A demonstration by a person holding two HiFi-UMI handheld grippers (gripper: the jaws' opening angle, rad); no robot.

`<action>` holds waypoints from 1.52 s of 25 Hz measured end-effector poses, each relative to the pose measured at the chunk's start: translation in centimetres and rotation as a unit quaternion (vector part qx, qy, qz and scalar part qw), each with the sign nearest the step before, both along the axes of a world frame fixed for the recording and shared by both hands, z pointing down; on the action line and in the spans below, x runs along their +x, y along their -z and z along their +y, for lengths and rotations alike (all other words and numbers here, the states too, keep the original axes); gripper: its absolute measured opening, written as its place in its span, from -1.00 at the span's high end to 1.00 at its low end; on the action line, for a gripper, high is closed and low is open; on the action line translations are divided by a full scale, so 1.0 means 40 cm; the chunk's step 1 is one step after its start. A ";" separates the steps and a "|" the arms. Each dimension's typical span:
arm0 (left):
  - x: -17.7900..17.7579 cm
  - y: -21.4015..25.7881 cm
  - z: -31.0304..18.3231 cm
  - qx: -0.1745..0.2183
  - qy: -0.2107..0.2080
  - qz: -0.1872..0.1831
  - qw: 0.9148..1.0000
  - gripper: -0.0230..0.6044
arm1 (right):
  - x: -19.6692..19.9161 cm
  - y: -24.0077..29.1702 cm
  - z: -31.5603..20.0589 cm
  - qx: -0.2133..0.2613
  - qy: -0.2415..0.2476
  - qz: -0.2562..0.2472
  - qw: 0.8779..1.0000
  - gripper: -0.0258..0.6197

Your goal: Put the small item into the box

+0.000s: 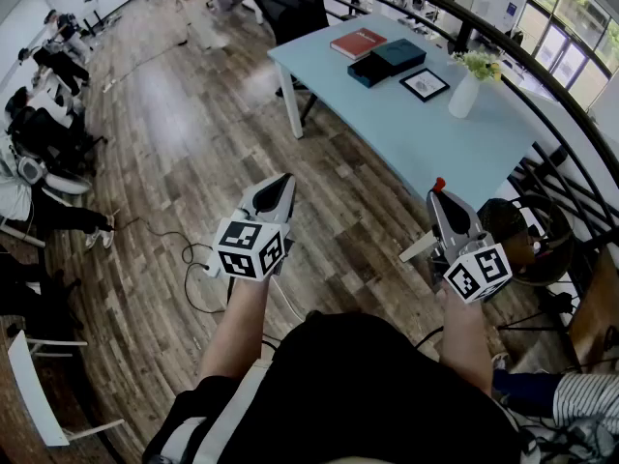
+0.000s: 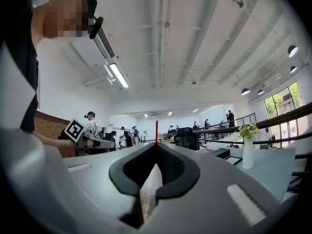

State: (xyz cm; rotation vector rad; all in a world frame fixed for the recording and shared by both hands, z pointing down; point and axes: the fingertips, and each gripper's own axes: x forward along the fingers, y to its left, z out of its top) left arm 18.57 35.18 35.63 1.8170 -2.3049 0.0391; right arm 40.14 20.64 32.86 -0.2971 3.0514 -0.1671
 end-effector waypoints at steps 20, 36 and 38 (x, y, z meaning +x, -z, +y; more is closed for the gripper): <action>0.201 -0.057 -0.075 -0.021 -0.029 -0.017 0.999 0.91 | 0.161 -0.051 -0.047 -0.032 0.030 -0.005 0.999 0.88; 0.142 -0.080 -0.192 -0.010 -0.033 -0.001 0.999 0.91 | 0.081 -0.085 -0.165 -0.067 0.043 -0.003 0.997 0.88; 0.102 -0.086 -0.218 -0.009 -0.036 0.001 0.999 0.91 | 0.040 -0.093 -0.191 -0.070 0.040 0.000 0.997 0.88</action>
